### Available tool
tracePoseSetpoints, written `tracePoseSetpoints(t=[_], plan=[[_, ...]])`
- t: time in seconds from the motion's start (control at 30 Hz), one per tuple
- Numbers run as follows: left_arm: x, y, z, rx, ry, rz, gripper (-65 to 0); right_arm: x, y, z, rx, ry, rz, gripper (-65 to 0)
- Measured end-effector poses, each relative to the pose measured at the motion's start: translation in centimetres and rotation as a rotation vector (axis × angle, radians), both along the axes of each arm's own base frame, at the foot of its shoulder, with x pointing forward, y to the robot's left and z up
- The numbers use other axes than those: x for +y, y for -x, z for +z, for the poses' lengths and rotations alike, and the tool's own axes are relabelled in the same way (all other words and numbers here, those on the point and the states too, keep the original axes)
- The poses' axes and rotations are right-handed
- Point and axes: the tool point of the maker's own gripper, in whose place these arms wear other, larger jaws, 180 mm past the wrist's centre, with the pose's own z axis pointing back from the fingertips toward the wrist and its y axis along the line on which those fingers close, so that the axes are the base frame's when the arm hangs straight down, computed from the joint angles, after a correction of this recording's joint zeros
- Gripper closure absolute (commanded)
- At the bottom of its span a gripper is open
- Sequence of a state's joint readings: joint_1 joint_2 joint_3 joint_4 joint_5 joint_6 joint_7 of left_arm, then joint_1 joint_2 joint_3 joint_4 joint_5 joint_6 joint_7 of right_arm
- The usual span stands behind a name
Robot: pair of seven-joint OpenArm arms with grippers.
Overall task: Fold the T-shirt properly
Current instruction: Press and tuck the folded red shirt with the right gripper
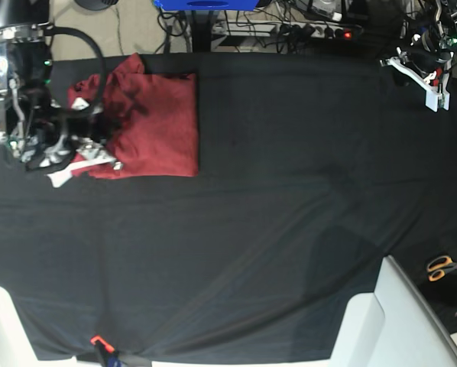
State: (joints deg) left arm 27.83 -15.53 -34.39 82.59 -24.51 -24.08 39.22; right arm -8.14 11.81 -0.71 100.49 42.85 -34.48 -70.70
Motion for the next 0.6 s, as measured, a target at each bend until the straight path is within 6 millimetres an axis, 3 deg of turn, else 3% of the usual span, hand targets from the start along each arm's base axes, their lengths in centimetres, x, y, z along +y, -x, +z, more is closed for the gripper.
tracePoseSetpoints(t=[0.17,0.3,0.6], plan=[[0.0,0.0,0.0,0.0,0.0,0.0,0.0,0.8,-0.1,0.3,0.013,0.013,-0.028,-0.8],[0.0,0.0,0.0,0.0,0.0,0.0,0.0,2.8,0.2,0.0,0.035,-0.011,0.036,-0.8],[0.0,0.0,0.0,0.0,-0.001,0.0,0.0,4.0,0.3,-2.2,0.113,0.003,0.089,-0.8]])
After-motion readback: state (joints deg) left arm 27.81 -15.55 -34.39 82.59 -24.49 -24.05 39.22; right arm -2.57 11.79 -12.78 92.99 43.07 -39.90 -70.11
